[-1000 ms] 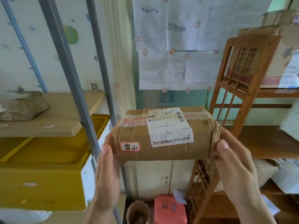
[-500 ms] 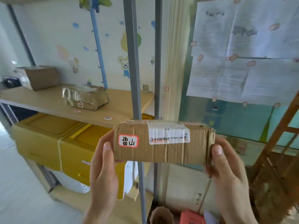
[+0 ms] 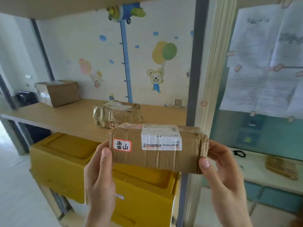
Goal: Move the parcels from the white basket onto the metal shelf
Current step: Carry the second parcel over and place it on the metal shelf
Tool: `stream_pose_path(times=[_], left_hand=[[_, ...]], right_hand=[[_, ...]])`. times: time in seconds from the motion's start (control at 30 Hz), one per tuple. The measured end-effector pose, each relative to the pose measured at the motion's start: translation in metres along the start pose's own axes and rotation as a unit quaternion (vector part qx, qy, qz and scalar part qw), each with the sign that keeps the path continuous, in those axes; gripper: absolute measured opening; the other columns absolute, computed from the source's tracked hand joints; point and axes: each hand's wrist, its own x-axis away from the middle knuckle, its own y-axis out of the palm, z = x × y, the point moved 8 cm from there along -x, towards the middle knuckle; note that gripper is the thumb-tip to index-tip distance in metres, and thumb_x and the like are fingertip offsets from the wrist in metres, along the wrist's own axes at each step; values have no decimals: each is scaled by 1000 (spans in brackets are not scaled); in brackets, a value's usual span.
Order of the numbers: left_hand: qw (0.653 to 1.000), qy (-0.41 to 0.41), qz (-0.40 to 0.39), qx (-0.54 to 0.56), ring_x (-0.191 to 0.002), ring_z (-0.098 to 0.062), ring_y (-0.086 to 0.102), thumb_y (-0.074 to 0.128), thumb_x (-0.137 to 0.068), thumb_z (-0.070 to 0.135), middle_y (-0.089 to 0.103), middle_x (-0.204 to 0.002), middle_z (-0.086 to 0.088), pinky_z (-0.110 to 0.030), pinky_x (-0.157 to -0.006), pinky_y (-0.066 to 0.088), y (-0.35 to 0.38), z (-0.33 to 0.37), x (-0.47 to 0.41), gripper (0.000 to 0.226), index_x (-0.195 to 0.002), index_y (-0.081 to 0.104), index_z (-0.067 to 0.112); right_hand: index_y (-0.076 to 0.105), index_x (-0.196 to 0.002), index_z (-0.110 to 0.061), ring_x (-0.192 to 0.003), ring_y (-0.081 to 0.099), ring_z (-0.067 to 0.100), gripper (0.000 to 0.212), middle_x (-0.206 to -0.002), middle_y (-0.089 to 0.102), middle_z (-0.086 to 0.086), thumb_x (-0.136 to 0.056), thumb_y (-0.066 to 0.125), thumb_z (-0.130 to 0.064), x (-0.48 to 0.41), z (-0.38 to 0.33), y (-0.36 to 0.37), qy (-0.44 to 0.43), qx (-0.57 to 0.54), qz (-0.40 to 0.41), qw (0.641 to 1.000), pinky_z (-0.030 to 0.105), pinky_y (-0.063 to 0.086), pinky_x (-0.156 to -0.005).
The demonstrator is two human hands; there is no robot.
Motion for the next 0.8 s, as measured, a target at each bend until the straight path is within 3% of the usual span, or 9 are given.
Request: stream_pose_path(times=[0.07,0.17,0.27,0.33,0.43,0.57,0.63,0.7,0.8], left_hand=[[999,0,-34,2,-100,-22,74,46,-101,42,80,-105,-6,-26,-79,61,-13,-5,-32,35,-108,78,29],[996,17,-82,2,-119,-26,68,58,-93,57,75,-123,-5,-38,-95,58,-30,-13,-83,54,-132,65,21],[980,61,-185,-32,-121,-23,65,51,-101,44,68,-127,8,-37,-94,57,-19,-12,-127,53,-152,43,31],[963,92,-239,-82,-105,-28,67,44,-105,27,69,-119,8,-44,-80,60,-3,-10,-153,50,-153,39,38],[938,115,-295,-139,-114,-8,67,45,-104,16,69,-125,18,-31,-90,58,16,-16,-187,50,-148,44,38],[882,144,-345,-286,-110,2,61,46,-103,4,66,-123,7,-17,-88,51,38,-36,-206,55,-153,46,29],[865,155,-363,-310,-103,-6,61,45,-102,11,65,-117,5,-22,-84,50,44,-45,-203,53,-152,46,27],[852,153,-381,-325,-104,-14,60,41,-99,20,64,-115,6,-31,-85,50,48,-56,-201,53,-151,47,25],[813,174,-402,-384,-117,-16,57,40,-95,24,64,-125,9,-43,-98,47,54,-69,-200,55,-148,50,27]], right_hand=[[70,-111,-37,-107,69,11,71,-112,76,-6,-59,72,-84,-12,-5,28,-8,3,8,1000,13,55,-79],[67,-115,-29,-107,69,6,66,-115,76,-9,-69,70,-77,-33,-16,63,-48,41,30,998,11,55,-80],[60,-126,-28,-113,68,5,33,-117,74,-12,-95,57,-39,-54,-29,86,-108,111,71,985,5,51,-82],[54,-137,-13,-111,67,5,36,-121,70,-8,-102,48,-20,-67,-44,97,-164,219,113,955,4,48,-85],[57,-135,1,-98,59,11,34,-120,68,10,-102,52,-7,-78,-57,109,-199,398,188,876,16,41,-85],[51,-145,-9,-103,66,27,53,-121,70,11,-94,64,-4,-77,-58,111,-142,485,261,822,16,26,-83],[43,-151,-19,-102,69,29,63,-117,74,7,-94,66,-7,-80,-52,113,-102,516,244,815,25,34,-81],[48,-150,-24,-97,69,27,60,-116,75,6,-95,67,-9,-83,-44,116,-70,551,212,804,34,46,-86],[58,-144,-24,-84,53,15,55,-120,65,10,-93,70,-9,-82,-36,110,-42,569,218,792,36,53,-82]])
